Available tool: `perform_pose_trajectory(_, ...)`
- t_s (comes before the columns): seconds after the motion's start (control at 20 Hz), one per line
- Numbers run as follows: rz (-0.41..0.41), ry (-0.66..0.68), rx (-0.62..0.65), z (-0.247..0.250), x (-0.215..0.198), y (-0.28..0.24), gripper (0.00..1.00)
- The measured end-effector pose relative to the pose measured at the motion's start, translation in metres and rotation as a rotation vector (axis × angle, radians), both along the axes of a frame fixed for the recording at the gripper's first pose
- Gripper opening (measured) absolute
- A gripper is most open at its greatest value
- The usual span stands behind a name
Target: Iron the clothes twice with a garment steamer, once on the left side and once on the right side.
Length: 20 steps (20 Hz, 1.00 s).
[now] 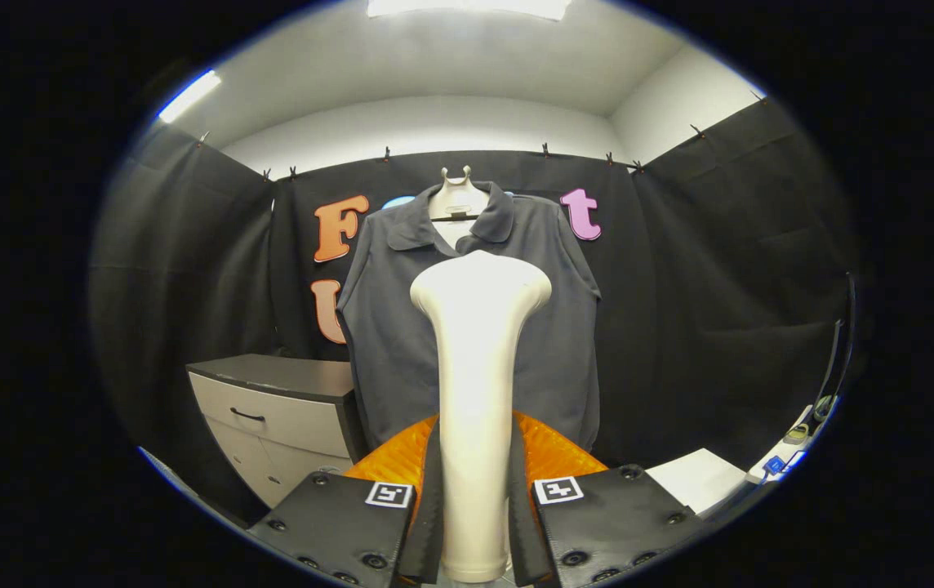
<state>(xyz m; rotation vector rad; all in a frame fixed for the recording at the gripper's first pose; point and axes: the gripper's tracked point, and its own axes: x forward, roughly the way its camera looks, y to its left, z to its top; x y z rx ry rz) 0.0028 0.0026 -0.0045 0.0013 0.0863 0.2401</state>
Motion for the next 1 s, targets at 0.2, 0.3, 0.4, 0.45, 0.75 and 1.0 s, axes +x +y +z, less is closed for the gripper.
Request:
perform_pose_trajectory(0.2,0.004,-0.008,0.007,0.0044,-0.0021,0.0015,0.40)
perform_pose_trajectory(0.3,-0.002,-0.019,0.008,0.0075,-0.0025,0.0003,0.40)
perform_pose_trajectory(0.4,-0.003,-0.017,0.011,0.0067,-0.0022,0.0000,0.40)
perform_pose_trajectory(0.45,-0.003,-0.014,0.010,0.0054,-0.0027,-0.0004,0.40)
perform_pose_trajectory(0.75,-0.001,-0.003,0.013,0.0020,-0.0035,0.0004,0.40)
perform_pose_trajectory(1.0,-0.005,0.001,0.013,-0.0008,-0.0039,-0.0003,0.40)
